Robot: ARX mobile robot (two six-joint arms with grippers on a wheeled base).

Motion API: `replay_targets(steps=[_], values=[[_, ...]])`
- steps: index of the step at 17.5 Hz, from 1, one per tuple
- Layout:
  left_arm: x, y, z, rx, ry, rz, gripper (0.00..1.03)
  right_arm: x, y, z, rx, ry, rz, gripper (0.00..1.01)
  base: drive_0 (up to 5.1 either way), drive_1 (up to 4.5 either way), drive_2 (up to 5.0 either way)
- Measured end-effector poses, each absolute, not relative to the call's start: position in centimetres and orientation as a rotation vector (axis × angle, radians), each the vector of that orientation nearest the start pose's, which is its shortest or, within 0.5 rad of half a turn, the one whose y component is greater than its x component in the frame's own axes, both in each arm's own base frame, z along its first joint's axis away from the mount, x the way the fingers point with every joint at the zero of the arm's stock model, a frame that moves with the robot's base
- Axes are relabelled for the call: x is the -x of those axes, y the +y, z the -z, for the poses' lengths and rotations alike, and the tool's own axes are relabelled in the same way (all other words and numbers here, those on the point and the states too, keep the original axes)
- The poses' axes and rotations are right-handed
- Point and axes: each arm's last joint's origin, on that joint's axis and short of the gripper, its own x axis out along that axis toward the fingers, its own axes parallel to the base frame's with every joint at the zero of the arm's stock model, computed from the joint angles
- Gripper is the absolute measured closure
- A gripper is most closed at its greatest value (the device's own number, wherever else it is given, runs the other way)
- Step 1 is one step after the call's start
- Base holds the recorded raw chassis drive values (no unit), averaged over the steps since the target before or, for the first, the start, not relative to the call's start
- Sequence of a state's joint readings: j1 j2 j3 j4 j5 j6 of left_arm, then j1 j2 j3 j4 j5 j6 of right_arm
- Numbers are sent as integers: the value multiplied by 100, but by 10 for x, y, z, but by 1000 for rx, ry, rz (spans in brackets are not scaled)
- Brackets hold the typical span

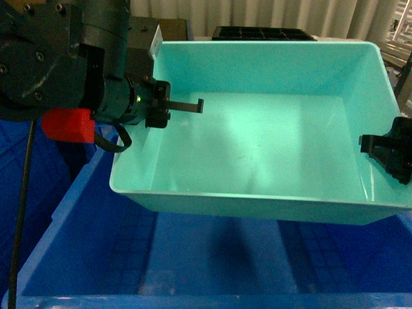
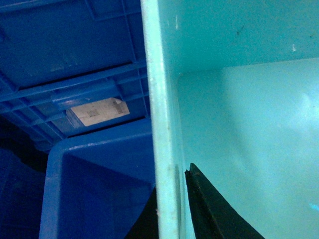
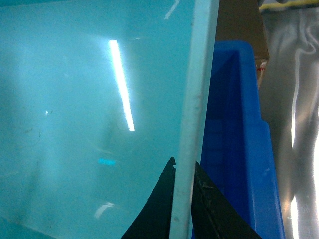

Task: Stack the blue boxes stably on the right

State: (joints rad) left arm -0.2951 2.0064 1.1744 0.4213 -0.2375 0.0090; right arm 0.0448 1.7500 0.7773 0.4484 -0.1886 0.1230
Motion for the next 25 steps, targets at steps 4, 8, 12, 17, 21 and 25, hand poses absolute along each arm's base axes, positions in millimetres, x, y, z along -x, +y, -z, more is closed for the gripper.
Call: replay_targets(steps=[4,8,12,17,21,25], values=[[-417,-116,-140,-155,428,16,94,-342,31,-127,-160,567,-198,94,0,0,0],[-420,-108,-126,-159,453,-10,94,-345,43,-113,-142,576,-208,94,0,0,0],[-422,-105,-102,-170,499,-15,94,-350,46,-88,-142,615,-207,94,0,0,0],[-425,-90,-62,-148,560,-43,94,-360,59,-53,-115,642,-224,94,0,0,0],[-429,-89,-47,-104,583,-62,94,-368,61,-45,-53,625,-235,94,0,0,0],[-429,-89,-46,-100,592,-66,94,-368,61,-44,-41,630,-234,94,0,0,0]])
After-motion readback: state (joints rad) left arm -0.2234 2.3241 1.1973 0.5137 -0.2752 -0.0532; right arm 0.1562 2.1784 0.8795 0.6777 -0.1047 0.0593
